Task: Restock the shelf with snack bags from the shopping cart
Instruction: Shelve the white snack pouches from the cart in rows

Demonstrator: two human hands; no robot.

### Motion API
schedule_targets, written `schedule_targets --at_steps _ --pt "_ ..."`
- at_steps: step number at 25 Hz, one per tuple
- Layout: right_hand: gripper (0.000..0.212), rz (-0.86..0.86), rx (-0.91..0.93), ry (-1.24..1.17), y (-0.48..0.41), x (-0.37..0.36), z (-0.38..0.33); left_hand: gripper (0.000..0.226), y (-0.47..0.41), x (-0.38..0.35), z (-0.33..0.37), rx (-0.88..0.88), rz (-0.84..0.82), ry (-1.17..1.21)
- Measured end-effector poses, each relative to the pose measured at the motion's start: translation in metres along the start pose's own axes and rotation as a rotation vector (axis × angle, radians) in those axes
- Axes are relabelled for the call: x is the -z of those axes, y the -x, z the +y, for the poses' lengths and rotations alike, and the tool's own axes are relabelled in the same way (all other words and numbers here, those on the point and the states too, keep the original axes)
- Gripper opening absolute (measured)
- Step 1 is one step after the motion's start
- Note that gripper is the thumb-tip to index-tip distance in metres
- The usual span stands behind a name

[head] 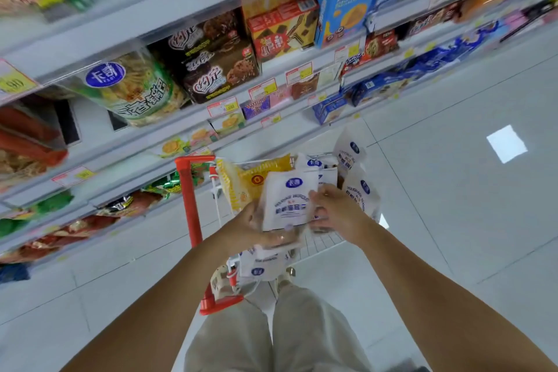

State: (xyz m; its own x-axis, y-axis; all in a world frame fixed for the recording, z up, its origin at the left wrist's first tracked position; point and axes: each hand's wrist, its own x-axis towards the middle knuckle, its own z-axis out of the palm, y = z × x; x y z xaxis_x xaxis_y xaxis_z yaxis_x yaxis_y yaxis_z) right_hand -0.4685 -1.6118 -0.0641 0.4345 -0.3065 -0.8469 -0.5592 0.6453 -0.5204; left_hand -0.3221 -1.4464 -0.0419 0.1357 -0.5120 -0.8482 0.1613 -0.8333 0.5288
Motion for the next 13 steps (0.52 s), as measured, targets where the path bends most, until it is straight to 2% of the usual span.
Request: schedule_targets --at_steps 2,3,5,6,7,10,13 --pt "0.020 -0.111 -0.043 -0.063 0.000 -0.016 -0.008 0.059 0.001 0.004 -0.004 -0.021 0.110 0.151" --pt "0.025 -0.061 -0.047 -0.042 -0.003 -0.021 -0.010 0.046 0.004 0.008 -0.008 -0.008 0.179 0.214" --pt "0.026 0.263 -0.006 0.127 -0.022 -0.018 -0.002 0.041 0.009 0.019 -0.018 0.044 0.222 0.285" --pt "0.026 0.429 0.032 0.316 -0.033 -0.009 0.005 0.040 0.011 0.022 -0.023 0.052 0.212 0.309" --pt "0.029 0.514 0.042 0.518 -0.039 0.000 0.011 0.036 0.014 0.023 -0.025 0.048 0.203 0.335" --pt "0.038 0.442 -0.023 0.878 -0.064 0.019 0.032 0.032 0.019 0.024 -0.030 0.037 0.204 0.389" --pt "0.031 0.471 -0.031 1.134 -0.083 0.024 0.038 0.032 0.019 0.027 -0.035 0.020 0.201 0.425"
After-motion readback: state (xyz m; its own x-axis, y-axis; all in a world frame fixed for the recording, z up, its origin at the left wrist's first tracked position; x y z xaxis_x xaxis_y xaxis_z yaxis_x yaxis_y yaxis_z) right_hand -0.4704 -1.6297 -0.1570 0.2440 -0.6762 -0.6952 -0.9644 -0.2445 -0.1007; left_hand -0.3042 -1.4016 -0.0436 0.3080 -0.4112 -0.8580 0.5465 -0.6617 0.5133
